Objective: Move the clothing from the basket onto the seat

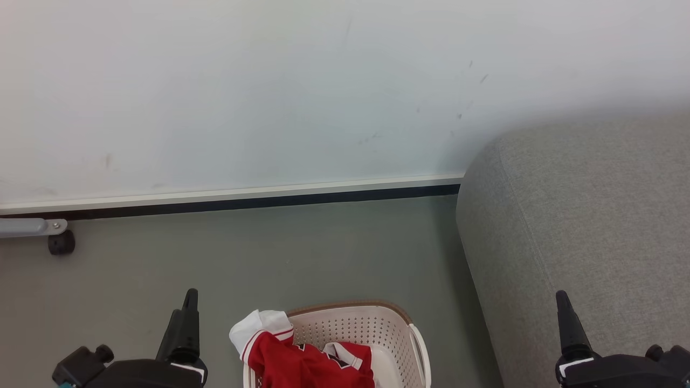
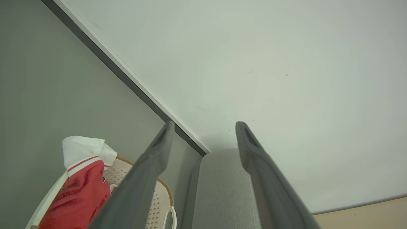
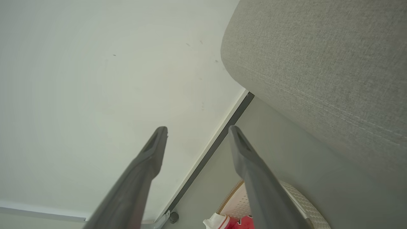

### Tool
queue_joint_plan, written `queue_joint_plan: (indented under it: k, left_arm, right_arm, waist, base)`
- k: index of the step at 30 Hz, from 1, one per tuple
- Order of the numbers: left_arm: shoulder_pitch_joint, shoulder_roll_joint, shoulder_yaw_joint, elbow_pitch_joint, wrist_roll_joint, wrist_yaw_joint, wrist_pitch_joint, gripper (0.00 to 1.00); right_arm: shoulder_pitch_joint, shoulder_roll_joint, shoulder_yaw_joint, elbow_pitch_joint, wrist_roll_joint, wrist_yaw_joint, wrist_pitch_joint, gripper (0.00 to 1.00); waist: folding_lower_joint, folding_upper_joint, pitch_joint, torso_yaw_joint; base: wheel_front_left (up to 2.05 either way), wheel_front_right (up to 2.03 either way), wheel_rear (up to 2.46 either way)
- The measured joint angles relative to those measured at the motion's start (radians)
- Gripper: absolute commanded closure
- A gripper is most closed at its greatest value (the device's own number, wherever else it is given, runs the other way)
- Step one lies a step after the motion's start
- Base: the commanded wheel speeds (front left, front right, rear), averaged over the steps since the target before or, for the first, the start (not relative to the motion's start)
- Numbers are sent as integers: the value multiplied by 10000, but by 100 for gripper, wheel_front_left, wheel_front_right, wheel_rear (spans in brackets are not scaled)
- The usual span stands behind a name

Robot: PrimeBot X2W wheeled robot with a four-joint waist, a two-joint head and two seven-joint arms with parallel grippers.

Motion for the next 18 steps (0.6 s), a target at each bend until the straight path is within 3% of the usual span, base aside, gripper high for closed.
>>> queue_joint_plan:
  k: [18]
  left_arm:
    - [12,516,-640,-451,3450,510,-662,0]
  right_arm:
    - [29,-383,1049,-314,-3219,-476,-656,0]
  waist:
    - [0,0,-50,-52]
  base:
    - [0,0,0]
